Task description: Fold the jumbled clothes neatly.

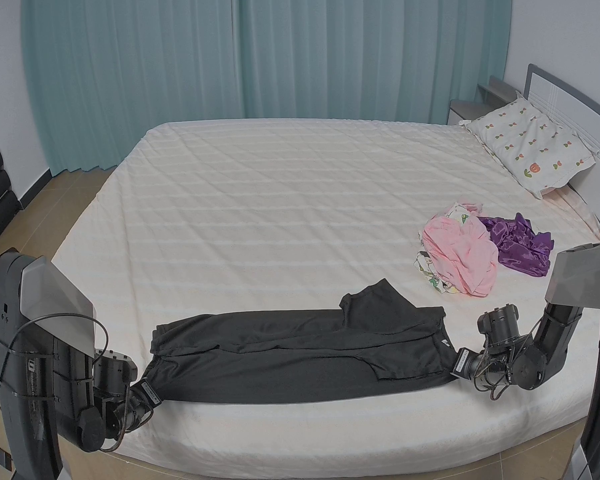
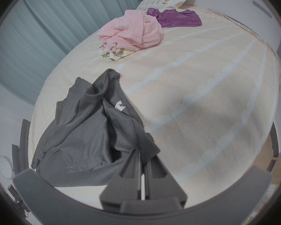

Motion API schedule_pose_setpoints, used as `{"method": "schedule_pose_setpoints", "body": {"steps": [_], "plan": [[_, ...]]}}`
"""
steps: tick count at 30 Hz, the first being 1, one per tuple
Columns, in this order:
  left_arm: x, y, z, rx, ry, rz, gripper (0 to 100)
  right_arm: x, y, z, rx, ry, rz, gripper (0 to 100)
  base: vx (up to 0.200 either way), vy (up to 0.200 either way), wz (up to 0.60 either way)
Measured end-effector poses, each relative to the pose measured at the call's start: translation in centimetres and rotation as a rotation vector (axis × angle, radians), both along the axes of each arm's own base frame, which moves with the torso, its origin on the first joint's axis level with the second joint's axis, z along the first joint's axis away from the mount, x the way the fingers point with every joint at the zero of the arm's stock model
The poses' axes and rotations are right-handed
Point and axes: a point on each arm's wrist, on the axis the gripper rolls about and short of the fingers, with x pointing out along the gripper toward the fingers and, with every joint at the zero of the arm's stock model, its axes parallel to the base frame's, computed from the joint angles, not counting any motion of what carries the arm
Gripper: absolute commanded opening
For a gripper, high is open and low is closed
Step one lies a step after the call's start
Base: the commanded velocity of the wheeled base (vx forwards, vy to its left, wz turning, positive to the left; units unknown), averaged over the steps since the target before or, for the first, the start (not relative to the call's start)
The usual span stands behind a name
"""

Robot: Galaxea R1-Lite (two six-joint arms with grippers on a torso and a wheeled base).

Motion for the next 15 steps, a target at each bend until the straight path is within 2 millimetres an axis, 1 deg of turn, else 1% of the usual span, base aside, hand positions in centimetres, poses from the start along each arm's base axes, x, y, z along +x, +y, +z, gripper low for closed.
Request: {"method": "schedule_pose_setpoints", "body": {"steps": [4, 11, 12, 13, 14, 15], "plan": [[-0.8, 0.1, 0.1, 0.008, 0.026, -0.011, 0, -1.1, -0.2, 0.0, -0.013, 0.033, 0.011, 0, 0.0, 0.0, 0.0], [-1.2, 0.1, 0.0, 0.011, 0.05, -0.017, 0, -2.8, -0.5, -0.2, -0.04, 0.085, 0.044, 0, 0.0, 0.0, 0.0], [-1.3, 0.1, -0.1, 0.012, 0.055, -0.018, 0, -2.9, -0.5, -0.2, -0.041, 0.09, 0.046, 100, 0.0, 0.0, 0.0], [-1.3, 0.1, -0.1, 0.013, 0.061, -0.02, 0, -3.1, -0.5, -0.3, -0.043, 0.095, 0.048, 100, 0.0, 0.0, 0.0], [-1.4, 0.0, -0.2, 0.014, 0.068, -0.023, 100, -3.3, -0.5, -0.3, -0.045, 0.1, 0.051, 100, 0.0, 0.0, 0.0], [-1.5, 0.0, -0.2, 0.015, 0.077, -0.027, 100, -3.5, -0.5, -0.3, -0.047, 0.108, 0.056, 100, 0.0, 0.0, 0.0]]}}
